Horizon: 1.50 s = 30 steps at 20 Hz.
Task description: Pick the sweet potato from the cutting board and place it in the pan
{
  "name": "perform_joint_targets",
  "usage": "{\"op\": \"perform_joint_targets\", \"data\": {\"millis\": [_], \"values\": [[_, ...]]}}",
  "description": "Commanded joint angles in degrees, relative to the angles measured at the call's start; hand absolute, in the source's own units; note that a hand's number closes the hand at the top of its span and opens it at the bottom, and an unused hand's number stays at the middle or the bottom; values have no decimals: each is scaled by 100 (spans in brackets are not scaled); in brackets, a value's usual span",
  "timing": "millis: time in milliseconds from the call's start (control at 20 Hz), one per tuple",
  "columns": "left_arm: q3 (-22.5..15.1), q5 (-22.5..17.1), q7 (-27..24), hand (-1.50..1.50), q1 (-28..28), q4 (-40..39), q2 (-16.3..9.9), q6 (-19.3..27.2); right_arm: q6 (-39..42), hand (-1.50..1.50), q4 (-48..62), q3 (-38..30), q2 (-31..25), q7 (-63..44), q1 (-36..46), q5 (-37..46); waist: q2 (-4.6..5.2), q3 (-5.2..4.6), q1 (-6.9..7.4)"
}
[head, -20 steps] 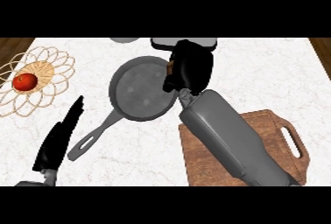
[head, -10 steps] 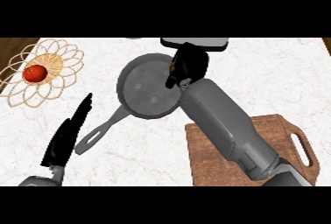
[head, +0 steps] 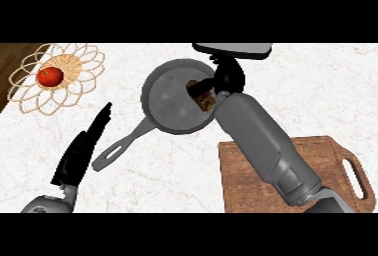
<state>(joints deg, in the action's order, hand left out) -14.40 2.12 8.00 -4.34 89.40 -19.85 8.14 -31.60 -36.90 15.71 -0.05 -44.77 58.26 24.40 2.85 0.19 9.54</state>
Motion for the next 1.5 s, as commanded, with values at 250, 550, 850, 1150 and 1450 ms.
{"op": "perform_joint_targets", "data": {"millis": [250,550,850,1150,1450], "values": [[29,82,-159,0,56,-120,15,37,-2123,-150,184,-270,5,1290,131,-573,-37,-7,-90],[167,43,-21,0,105,-153,-7,80,-3531,-150,308,-575,4,1595,159,-866,-100,-9,-281],[457,-109,4,0,245,-173,-148,-23,-4123,-150,-128,-367,4,2298,-650,-1452,-214,-10,-604],[667,-94,-16,0,835,137,-124,115,-3573,-150,-1480,-211,-105,2963,-2157,-1094,-324,-17,-1003],[694,59,216,0,806,350,-77,137,-3105,-150,-3343,217,-905,2316,-3591,-679,-344,-21,-1091]]}}
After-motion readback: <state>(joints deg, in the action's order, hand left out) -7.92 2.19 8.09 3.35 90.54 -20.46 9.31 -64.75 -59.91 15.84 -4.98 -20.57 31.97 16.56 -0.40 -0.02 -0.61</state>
